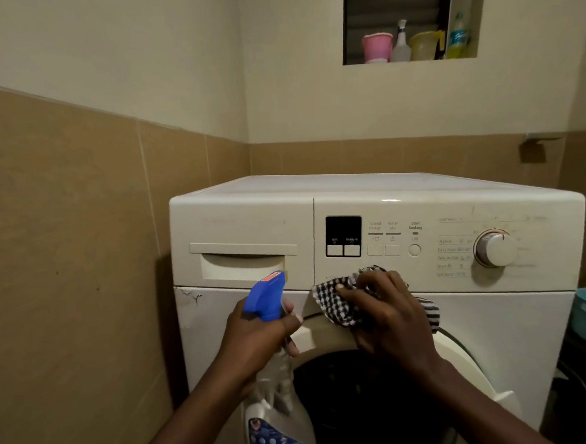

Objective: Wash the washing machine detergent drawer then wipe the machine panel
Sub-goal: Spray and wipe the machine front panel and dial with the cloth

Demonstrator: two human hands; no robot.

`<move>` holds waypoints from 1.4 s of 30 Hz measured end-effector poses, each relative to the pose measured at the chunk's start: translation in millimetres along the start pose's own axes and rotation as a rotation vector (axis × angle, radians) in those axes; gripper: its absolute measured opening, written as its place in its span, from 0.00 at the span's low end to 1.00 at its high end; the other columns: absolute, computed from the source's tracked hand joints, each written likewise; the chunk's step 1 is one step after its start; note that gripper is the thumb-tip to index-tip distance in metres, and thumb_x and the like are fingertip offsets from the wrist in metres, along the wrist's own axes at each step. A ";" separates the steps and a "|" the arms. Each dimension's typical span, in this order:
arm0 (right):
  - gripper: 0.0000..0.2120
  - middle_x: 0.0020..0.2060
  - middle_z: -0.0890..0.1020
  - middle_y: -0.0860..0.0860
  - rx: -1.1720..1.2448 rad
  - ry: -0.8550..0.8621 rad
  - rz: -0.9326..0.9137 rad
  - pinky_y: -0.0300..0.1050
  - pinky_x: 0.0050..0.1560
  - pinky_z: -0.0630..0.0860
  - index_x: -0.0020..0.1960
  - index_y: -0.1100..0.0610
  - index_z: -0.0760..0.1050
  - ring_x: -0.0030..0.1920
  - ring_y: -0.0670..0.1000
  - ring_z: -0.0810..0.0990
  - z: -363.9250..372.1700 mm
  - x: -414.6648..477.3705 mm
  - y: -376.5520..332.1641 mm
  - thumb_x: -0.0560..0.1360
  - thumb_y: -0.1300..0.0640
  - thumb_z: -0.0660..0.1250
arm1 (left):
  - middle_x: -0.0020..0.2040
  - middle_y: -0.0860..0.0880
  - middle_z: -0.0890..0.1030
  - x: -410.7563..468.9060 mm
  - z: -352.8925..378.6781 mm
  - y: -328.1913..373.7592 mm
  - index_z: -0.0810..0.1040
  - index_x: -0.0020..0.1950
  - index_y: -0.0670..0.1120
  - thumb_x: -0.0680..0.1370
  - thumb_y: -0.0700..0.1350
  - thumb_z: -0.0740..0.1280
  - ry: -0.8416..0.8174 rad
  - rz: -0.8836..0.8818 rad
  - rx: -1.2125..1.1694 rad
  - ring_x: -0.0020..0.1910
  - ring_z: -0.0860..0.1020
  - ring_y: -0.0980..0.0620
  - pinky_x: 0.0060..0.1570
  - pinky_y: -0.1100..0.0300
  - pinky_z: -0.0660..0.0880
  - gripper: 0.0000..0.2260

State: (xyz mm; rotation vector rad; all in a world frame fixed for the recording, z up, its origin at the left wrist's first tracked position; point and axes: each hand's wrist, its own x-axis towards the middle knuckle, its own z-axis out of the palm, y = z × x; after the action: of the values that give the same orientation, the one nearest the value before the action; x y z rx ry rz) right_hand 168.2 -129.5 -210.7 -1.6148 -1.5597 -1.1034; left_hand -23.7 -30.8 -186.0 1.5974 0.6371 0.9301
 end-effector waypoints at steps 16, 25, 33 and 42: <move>0.15 0.46 0.76 0.48 -0.063 0.008 0.146 0.39 0.30 0.68 0.49 0.51 0.80 0.45 0.51 0.75 -7.7 23.5 -15.5 0.62 0.51 0.70 | 0.34 0.44 0.78 -3.5 0.1 15.1 0.78 0.49 0.37 0.73 0.34 0.72 -0.032 0.011 0.002 0.28 0.78 0.46 0.27 0.65 0.73 0.07; 0.26 0.59 0.75 0.51 -0.086 0.144 0.287 0.45 0.44 0.73 0.60 0.51 0.77 0.59 0.53 0.69 -17.3 82.3 -11.7 0.63 0.60 0.72 | 0.36 0.42 0.79 -3.9 17.2 23.2 0.77 0.51 0.38 0.74 0.36 0.72 -0.066 0.044 0.004 0.30 0.79 0.45 0.31 0.62 0.75 0.07; 0.24 0.55 0.76 0.50 -0.063 0.078 0.123 0.46 0.40 0.76 0.55 0.53 0.81 0.54 0.56 0.73 8.6 22.8 -20.0 0.60 0.65 0.72 | 0.33 0.43 0.78 -3.4 14.7 22.8 0.78 0.50 0.37 0.74 0.34 0.72 -0.037 0.071 -0.018 0.27 0.78 0.45 0.28 0.63 0.73 0.07; 0.24 0.57 0.76 0.52 -0.081 0.125 0.197 0.47 0.45 0.74 0.57 0.51 0.80 0.57 0.55 0.69 -14.0 91.5 -8.3 0.61 0.61 0.70 | 0.34 0.44 0.79 -1.1 14.0 22.7 0.78 0.48 0.40 0.74 0.35 0.72 -0.027 0.077 -0.018 0.27 0.79 0.47 0.28 0.63 0.74 0.06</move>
State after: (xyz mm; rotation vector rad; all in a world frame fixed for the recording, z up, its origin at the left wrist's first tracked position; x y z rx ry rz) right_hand 153.4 -98.7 -124.3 -1.6784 -1.2611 -1.1484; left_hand -14.3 -44.5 -165.1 1.6257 0.5504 0.9670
